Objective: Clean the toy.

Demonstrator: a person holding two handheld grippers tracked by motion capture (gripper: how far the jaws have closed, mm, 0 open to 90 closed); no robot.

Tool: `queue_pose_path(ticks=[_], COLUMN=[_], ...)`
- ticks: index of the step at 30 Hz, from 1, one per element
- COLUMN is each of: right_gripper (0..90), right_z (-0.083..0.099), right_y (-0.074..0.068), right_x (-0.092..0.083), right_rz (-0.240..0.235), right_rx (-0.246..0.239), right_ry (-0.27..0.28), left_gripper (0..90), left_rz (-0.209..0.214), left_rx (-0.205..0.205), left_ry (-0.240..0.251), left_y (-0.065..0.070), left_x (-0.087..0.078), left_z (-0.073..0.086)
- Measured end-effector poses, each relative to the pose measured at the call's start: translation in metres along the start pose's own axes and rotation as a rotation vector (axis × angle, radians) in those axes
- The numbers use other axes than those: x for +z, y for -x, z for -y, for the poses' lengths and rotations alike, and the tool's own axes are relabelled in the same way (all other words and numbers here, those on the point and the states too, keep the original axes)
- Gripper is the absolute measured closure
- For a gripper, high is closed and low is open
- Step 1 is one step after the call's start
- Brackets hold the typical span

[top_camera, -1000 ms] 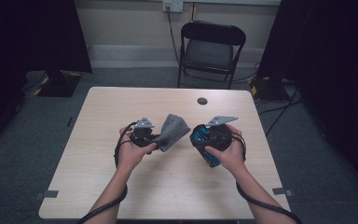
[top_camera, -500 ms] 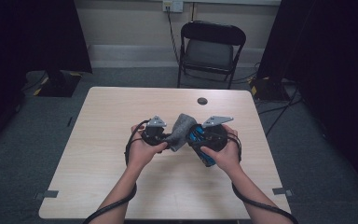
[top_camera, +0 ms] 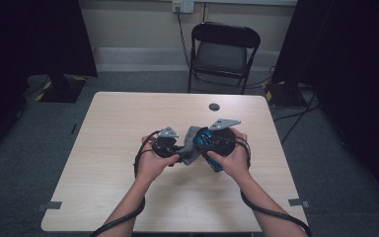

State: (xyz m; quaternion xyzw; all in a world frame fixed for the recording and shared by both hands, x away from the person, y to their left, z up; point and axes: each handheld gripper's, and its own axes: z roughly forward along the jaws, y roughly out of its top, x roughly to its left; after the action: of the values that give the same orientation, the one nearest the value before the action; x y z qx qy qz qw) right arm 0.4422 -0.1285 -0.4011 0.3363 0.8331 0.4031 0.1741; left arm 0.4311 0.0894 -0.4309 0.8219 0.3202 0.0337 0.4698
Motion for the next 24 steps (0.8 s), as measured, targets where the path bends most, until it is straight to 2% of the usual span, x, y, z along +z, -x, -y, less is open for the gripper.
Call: queue_pose_path(ticks=[9, 14, 19, 24], right_gripper=[25.3, 25.3, 25.3, 25.3], right_z=[-0.006, -0.010, -0.017, -0.019], right_y=[-0.002, 0.000, 0.002, 0.005], right_x=[0.005, 0.006, 0.005, 0.006], right_rz=[0.010, 0.018, 0.025, 0.026], right_rx=[0.012, 0.030, 0.039, 0.064], right_ry=[0.013, 0.027, 0.031, 0.029], left_gripper=[69.3, 69.3, 69.3, 69.3], left_rz=[0.008, 0.039, 0.067, 0.074], left_rx=[-0.016, 0.013, 0.020, 0.030], left_ry=[-0.010, -0.047, -0.055, -0.059], left_y=[0.001, 0.008, 0.014, 0.019], left_x=[0.002, 0.010, 0.018, 0.024], left_z=[0.003, 0.004, 0.005, 0.008])
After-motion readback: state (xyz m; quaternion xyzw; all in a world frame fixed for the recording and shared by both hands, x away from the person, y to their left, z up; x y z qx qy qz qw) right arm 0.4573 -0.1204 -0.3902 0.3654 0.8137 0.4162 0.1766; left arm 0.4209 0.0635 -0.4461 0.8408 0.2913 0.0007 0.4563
